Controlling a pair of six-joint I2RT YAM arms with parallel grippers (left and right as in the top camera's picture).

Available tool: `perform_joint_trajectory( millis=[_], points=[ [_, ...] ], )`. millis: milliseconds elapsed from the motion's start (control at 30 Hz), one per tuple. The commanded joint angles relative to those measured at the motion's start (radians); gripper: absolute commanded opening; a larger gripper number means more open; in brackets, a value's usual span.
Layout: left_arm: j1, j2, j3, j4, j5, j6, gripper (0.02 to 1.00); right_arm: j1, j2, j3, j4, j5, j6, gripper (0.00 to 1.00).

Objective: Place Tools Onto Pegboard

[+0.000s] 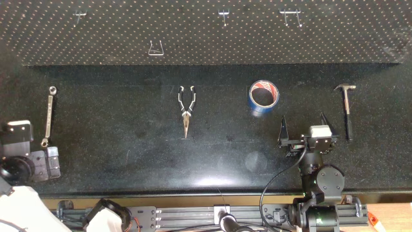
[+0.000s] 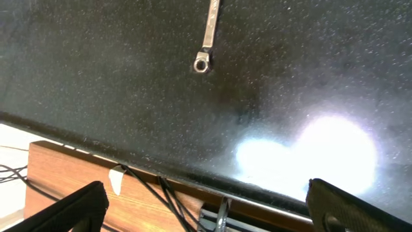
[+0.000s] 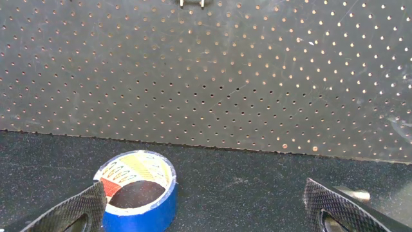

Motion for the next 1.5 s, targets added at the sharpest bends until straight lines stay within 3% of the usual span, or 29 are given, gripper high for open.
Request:
perform_joint_trajectory(
  millis=[33,133,200,333,433,567,967,1133,1500],
  points=[
    [0.058,0.027,0.018,0.061,0.004,0.031,0.996,-0.005,-0.010,-0.003,-0.006,-0.006,0.012,0.989],
    [0.130,0.061,0.018,0.130,0.024,0.027,0.996,-0.005,-0.010,-0.003,-0.006,-0.006,0.012,0.991],
    [0.177,0.084,0.018,0.130,0.095,0.026,0.993,-0.005,-0.010,-0.003,-0.006,-0.006,0.012,0.989],
    [0.297,0.145,0.018,0.144,0.353,0.027,0.996,-0.005,-0.010,-0.003,-0.006,-0.006,0.012,0.991],
    [0.353,0.185,0.018,0.195,0.457,0.027,0.996,-0.005,-0.010,-0.003,-0.006,-0.006,0.012,0.989],
    [0.358,0.256,0.018,0.263,0.497,0.027,0.996,-0.005,-0.010,-0.003,-0.006,-0.006,0.012,0.989],
    [0.132,0.482,0.018,0.414,0.439,0.116,0.996,-0.005,-0.010,-0.003,-0.006,-0.006,0.012,0.989],
    [0.018,0.557,0.018,0.507,0.310,0.113,0.996,-0.005,-0.010,-0.003,-0.006,-0.006,0.012,0.989],
    [-0.011,0.685,0.018,0.547,0.272,0.052,0.996,-0.005,-0.010,-0.003,-0.006,-0.006,0.012,0.989]
  ],
)
